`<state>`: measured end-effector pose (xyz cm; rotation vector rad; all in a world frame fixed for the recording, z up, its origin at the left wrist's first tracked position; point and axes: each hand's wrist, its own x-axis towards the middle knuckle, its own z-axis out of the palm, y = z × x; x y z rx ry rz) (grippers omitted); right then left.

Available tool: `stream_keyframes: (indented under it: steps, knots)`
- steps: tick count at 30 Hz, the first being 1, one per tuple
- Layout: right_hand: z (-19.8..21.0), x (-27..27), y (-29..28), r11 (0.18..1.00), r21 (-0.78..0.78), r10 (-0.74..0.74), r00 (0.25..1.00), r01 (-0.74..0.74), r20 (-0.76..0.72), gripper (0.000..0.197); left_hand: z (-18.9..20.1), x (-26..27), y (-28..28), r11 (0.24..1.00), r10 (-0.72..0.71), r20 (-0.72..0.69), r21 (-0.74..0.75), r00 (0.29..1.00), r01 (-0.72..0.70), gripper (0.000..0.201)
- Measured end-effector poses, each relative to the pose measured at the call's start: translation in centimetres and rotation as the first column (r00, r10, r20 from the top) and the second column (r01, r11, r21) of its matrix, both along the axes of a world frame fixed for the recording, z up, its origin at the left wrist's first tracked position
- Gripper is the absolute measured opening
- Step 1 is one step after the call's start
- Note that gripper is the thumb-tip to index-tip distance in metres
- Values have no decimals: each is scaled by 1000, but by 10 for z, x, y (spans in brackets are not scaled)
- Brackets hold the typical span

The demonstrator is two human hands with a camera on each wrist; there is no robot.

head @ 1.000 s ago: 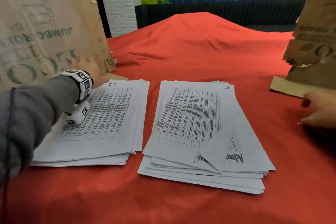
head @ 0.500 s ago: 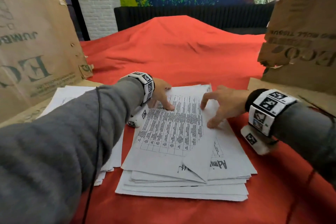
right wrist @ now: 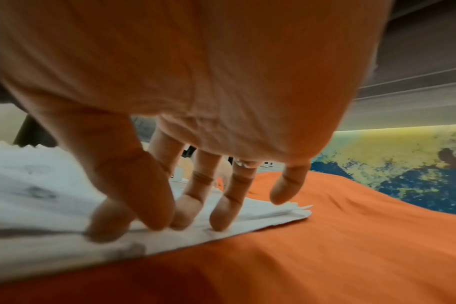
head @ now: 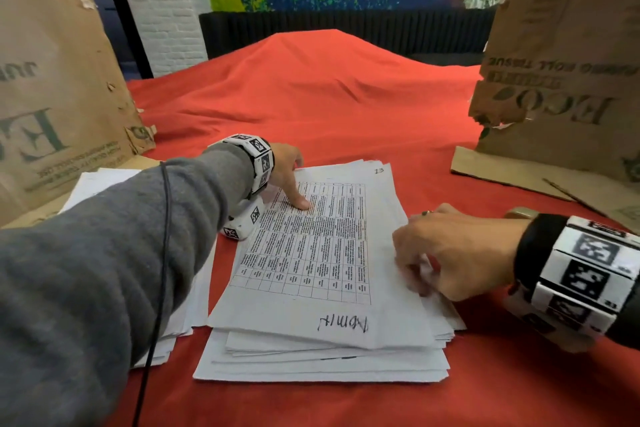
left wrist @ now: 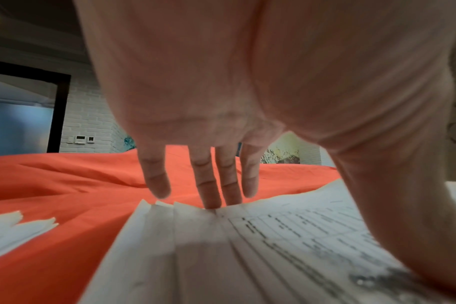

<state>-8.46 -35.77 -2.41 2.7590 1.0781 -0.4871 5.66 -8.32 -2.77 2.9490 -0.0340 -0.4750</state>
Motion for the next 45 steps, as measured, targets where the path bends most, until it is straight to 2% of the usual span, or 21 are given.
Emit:
stream_keyframes:
  steps: [3, 5, 6, 8, 10, 12, 13, 15, 18, 23, 25, 26, 29, 31, 34, 39, 45]
  knots:
    - [-2, 3, -22, 998, 10, -55, 998, 55, -18, 27, 2, -4, 2, 999, -2, -46, 45, 999, 4, 112]
    - [3, 8, -41, 987, 111, -113, 993, 117, -39, 17, 3, -2, 5, 998, 7, -50, 70, 999, -3, 126]
    - [7, 12, -53, 971, 194, -140, 990, 138, 0, 11, 3, 0, 5, 997, 14, -28, 73, 1000, -12, 130]
    - [16, 26, -83, 944, 273, -243, 952, 187, 186, 12, 3, 3, 5, 996, 25, 57, 82, 998, -30, 113]
    - [20, 40, -113, 920, 158, -391, 866, 358, 313, 28, 4, 3, 8, 993, 10, 180, 113, 984, -31, 77]
    - [9, 48, -135, 833, -8, -527, 798, 553, 292, 50, 3, 3, 12, 993, -22, 270, 114, 963, -10, 47]
    - [1, 49, -141, 795, -51, -576, 779, 604, 248, 58, 3, 3, 14, 995, -32, 294, 98, 955, 3, 40]
    - [-13, 51, -151, 759, -18, -637, 749, 651, 182, 61, 5, 1, 15, 998, -42, 323, 55, 945, 25, 37]
    - [-14, 55, -159, 741, 99, -671, 724, 665, 161, 49, 7, 0, 15, 999, -50, 350, 38, 935, 39, 37]
    - [-16, 58, -152, 753, 130, -658, 740, 645, 140, 36, 0, -4, 13, 992, -93, 332, 107, 939, 61, 32]
    - [-17, 56, -144, 764, 139, -645, 752, 630, 137, 35, -6, -6, 8, 968, -189, 318, 218, 929, 122, 55]
    - [-18, 55, -140, 771, 132, -637, 757, 623, 148, 33, -8, -9, 2, 958, -236, 347, 240, 908, 158, 58]
    - [-20, 51, -128, 781, 99, -623, 757, 617, 199, 28, -9, -13, -19, 925, -380, 371, 151, 847, 349, 45]
    - [-19, 49, -123, 779, 79, -623, 752, 622, 217, 27, -7, -15, -33, 906, -418, 309, 81, 854, 415, 41]
    - [-16, 45, -119, 777, 63, -623, 750, 626, 221, 27, -6, -13, -42, 908, -416, 255, 72, 873, 412, 36]
    - [-14, 43, -114, 771, 58, -631, 748, 634, 206, 27, -7, -8, -53, 929, -369, 292, 94, 883, 357, 15]
    - [-14, 44, -111, 775, 68, -628, 754, 628, 192, 28, -7, -4, -64, 937, -350, 260, 116, 900, 331, 6]
